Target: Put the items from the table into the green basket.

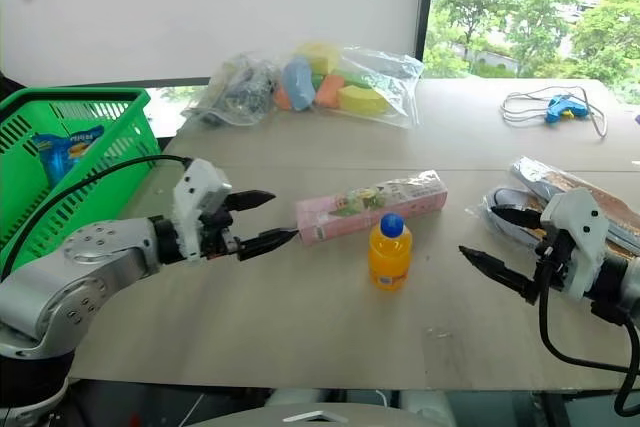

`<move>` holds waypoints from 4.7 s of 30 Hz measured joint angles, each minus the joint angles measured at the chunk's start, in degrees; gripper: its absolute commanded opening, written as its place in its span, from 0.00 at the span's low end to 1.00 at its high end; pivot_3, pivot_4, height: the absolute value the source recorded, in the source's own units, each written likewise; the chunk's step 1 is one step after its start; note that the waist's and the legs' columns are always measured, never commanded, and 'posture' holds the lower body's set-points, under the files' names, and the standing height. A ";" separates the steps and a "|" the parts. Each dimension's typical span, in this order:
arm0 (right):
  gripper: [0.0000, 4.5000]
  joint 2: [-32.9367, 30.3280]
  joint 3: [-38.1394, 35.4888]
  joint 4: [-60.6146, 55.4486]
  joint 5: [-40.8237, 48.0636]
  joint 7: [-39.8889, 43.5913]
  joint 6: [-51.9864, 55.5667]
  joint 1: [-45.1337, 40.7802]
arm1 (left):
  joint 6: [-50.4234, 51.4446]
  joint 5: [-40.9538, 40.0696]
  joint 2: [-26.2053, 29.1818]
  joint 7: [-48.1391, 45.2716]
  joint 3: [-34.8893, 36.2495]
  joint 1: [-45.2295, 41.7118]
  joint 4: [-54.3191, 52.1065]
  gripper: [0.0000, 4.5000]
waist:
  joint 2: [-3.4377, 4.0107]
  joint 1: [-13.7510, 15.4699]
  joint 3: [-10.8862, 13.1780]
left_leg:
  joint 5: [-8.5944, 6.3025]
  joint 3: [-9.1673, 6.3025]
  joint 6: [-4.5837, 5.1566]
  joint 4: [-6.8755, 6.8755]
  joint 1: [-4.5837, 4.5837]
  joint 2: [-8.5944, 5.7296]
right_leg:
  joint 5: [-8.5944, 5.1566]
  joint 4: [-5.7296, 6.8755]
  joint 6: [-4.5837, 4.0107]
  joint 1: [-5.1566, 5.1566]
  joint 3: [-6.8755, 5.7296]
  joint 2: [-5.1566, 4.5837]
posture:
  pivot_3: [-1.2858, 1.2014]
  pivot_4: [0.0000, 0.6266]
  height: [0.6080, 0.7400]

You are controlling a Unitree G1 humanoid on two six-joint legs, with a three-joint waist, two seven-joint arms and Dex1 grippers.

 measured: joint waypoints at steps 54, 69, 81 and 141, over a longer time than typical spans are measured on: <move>0.01 -7.56 32.14 37.47 -59.06 -24.00 -18.08 -20.89 | -12.65 -15.77 -2.56 -16.76 8.20 7.43 -3.85 1.00 | 0.82 -2.36 0.18 | -0.02 0.49 0.17 0.61 -0.17 0.22 | 0.13 0.18 -0.05 -0.17 0.40 0.33 | 0.51 0.00 1.00; 0.17 7.31 53.90 85.81 -71.11 -24.32 -37.20 -71.62 | -13.35 -15.05 -5.36 -11.22 6.55 6.42 -4.40 1.00 | 0.79 -0.82 0.33 | 0.14 0.41 -0.11 0.49 -0.90 0.09 | 0.37 0.11 -0.01 -0.93 0.36 0.24 | 0.55 0.00 1.00; 1.00 5.74 41.40 90.17 -55.37 -7.54 -37.54 -72.15 | -12.45 -6.09 -1.45 -4.61 4.04 7.08 -5.19 1.00 | 0.79 0.30 0.29 | 0.10 0.32 -0.03 0.44 -0.69 0.11 | 0.38 0.21 -0.04 -0.74 0.32 0.28 | 0.54 0.00 1.00; 1.00 15.98 36.28 9.52 3.98 -6.57 0.25 -54.58 | -36.14 41.12 17.88 9.84 15.70 -22.94 64.79 0.41 | -0.49 3.03 -0.44 | 0.09 -0.11 -0.32 0.43 -1.55 -0.10 | 0.72 0.17 0.00 -1.64 -0.10 -0.02 | 0.58 0.00 1.00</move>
